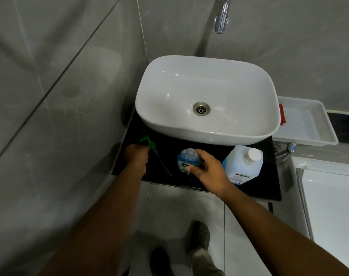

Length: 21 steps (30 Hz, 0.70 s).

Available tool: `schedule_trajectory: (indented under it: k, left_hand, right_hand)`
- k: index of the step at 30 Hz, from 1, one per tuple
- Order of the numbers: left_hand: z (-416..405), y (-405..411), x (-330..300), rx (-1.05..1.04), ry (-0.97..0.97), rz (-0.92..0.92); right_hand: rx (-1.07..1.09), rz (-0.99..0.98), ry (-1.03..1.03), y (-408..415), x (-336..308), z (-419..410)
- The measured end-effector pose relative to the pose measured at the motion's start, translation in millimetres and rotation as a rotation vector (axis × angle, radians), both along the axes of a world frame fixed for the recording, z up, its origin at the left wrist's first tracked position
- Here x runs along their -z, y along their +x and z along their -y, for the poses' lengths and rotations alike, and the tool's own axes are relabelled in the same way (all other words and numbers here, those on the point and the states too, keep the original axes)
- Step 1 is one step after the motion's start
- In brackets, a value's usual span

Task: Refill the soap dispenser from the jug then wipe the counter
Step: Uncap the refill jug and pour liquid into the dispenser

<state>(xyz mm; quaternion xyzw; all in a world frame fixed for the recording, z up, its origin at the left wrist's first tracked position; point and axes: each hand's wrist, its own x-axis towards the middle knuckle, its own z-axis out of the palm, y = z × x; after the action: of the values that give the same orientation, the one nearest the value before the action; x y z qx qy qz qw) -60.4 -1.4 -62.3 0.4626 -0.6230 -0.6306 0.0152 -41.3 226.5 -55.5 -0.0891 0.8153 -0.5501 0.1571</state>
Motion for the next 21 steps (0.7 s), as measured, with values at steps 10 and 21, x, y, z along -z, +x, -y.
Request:
schedule_trajectory:
  k: [10, 21]
  left_hand:
    - [-16.4, 33.3, -7.8, 0.091, -0.146, -0.052]
    - [-36.1, 77.7, -38.5, 0.261, -0.291, -0.185]
  right_hand:
    - [0.081, 0.102, -0.055, 6.9, 0.3, -0.7]
    - [0.565, 0.070, -0.068, 93.1, -4.5, -56.1]
